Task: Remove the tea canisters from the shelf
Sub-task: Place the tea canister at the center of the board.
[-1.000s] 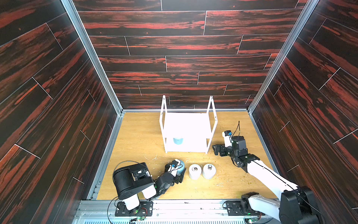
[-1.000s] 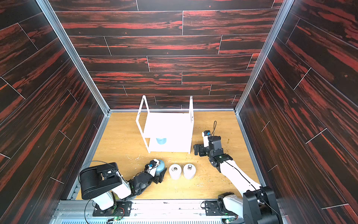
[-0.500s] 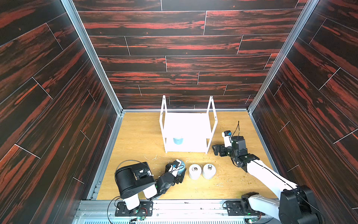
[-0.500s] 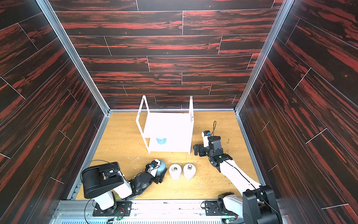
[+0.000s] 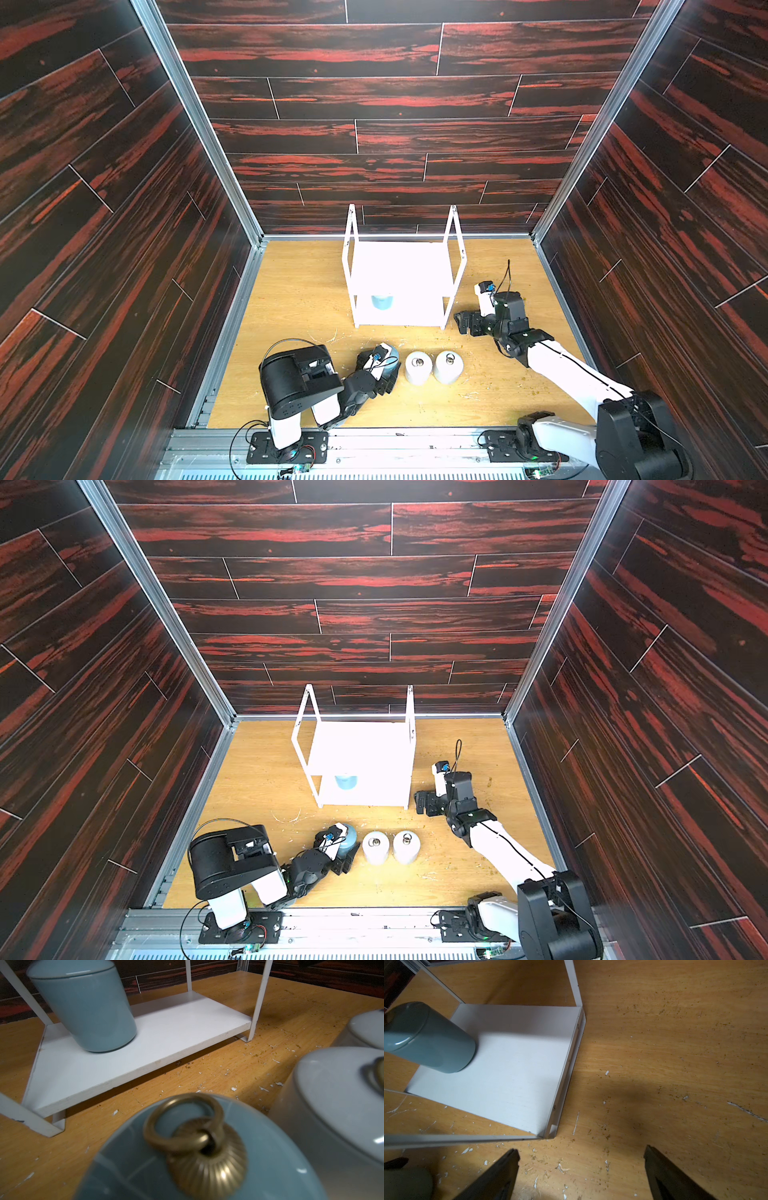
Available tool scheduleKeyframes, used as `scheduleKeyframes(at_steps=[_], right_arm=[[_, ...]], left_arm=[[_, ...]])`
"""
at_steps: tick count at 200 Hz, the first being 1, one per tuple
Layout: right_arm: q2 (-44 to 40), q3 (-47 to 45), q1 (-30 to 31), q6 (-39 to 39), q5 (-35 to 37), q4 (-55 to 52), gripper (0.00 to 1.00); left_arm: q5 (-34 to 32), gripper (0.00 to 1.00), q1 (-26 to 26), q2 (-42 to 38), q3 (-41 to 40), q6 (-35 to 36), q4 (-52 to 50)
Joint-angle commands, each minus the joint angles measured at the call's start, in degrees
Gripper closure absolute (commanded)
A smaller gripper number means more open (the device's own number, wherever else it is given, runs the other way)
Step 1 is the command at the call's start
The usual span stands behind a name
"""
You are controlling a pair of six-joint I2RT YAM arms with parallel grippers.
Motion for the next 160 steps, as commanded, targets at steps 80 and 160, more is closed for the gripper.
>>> scheduleKeyframes(at_steps=[80, 160], right_arm=[[0.66, 2.35, -0.41, -0.21, -1.82, -0.15, 0.02], [0.95, 2.17, -0.43, -0.25, -2.12, 0.27, 0.02]], left_arm=[[4.15, 0.09, -0.16, -0.89, -2.38, -0.43, 1.14], [4.55, 0.05, -0.19, -1.36, -4.09, -1.48, 1.14]])
